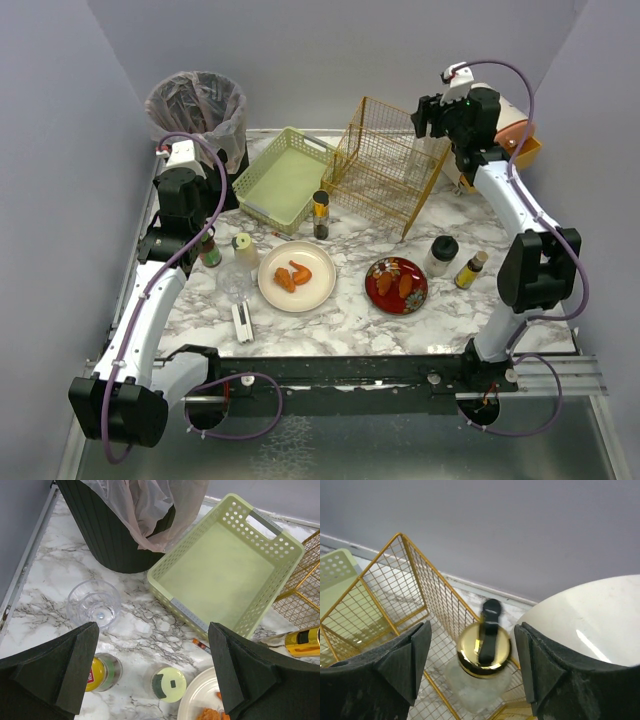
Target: Clear the kitchen counter
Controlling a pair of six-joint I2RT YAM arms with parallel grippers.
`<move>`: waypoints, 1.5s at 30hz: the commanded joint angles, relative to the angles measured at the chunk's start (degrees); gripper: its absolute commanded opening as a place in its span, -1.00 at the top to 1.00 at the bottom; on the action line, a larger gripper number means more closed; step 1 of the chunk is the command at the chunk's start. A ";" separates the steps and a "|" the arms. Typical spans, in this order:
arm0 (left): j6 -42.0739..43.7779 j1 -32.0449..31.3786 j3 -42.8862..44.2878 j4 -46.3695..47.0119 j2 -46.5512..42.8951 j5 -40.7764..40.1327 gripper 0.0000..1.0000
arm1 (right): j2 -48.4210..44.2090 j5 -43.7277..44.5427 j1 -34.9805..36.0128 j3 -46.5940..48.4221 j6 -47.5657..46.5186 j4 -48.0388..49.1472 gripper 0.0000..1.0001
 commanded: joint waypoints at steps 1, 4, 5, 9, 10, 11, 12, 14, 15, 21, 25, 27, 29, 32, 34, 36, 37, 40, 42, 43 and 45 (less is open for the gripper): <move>-0.17 0.54 -0.50 0.09 0.17 1.38 -0.98 | -5.27 3.59 -0.15 0.44 1.01 3.46 -0.59; -0.41 0.50 -0.50 0.16 0.03 1.34 -0.98 | -6.56 4.58 -0.08 1.87 1.07 1.70 -0.73; -0.51 0.54 -0.50 0.31 -0.06 1.30 -0.98 | -7.06 5.00 -0.14 2.41 1.17 0.86 -0.75; -1.64 0.50 -0.33 0.85 -0.16 0.69 -0.98 | -10.74 7.90 -0.13 2.93 2.00 -2.58 -0.77; -2.00 0.59 -0.26 0.88 -0.14 0.87 -0.98 | -12.05 8.82 -0.11 2.53 2.44 -3.19 -0.78; -2.17 0.58 -0.17 0.80 -0.18 1.12 -0.98 | -13.86 9.61 -0.10 2.14 2.89 -4.13 -0.78; -2.17 0.55 -0.15 0.75 -0.17 1.67 -0.98 | -15.24 10.10 -0.15 1.77 3.16 -5.87 -0.77; -2.61 0.53 -0.07 0.14 0.01 2.76 -0.98 | -17.79 10.31 -0.14 1.11 3.54 -8.80 -0.77; -3.07 0.58 -0.27 0.02 0.14 3.85 -0.98 | -19.07 10.31 -0.15 0.52 3.94 -10.18 -0.77; -3.42 0.59 -1.01 -0.24 -0.37 8.94 -0.98 | -25.61 10.29 -0.10 -3.88 10.18 -17.82 -0.77; -3.09 0.56 -1.03 0.00 -0.60 9.38 -0.98 | -28.33 11.42 -0.14 -7.91 16.83 -21.73 -0.76; -3.27 0.56 -0.90 -0.05 -0.91 9.45 -0.98 | -29.44 11.49 -0.14 -10.49 19.40 -22.28 -0.74; -3.73 0.54 -0.78 0.06 -0.98 10.42 -0.98 | -30.03 12.68 -0.03 -12.78 21.14 -22.79 -0.73; -4.32 0.53 -0.63 0.47 -0.98 12.60 -0.98 | -29.60 15.43 -0.10 -15.06 23.16 -23.51 -0.72; -4.35 0.57 -0.88 0.81 -1.03 12.89 -0.98 | -28.64 15.30 -0.12 -16.65 24.42 -22.53 -0.73; -4.22 0.54 -1.59 1.17 -1.18 12.89 -0.98 | -27.23 15.67 -0.14 -17.66 25.33 -21.38 -0.72; -4.17 0.54 -2.04 1.46 -1.25 13.08 -0.98 | -26.36 16.29 -0.11 -17.79 25.88 -20.97 -0.72; -4.13 0.50 -3.64 3.25 -1.79 14.10 -0.98 | -23.69 17.55 -0.10 -17.85 27.84 -19.30 -0.69; -4.13 0.53 -4.64 4.50 -2.03 14.90 -0.98 | -21.35 17.14 -0.14 -17.38 28.59 -18.98 -0.61; -3.94 0.50 -4.52 4.51 -2.05 15.10 -0.98 | -20.40 16.68 -0.03 -17.36 28.96 -18.83 -0.57; -3.66 0.51 -4.52 4.65 -2.28 14.88 -0.98 | -18.72 16.15 -0.11 -17.83 29.89 -17.74 -0.53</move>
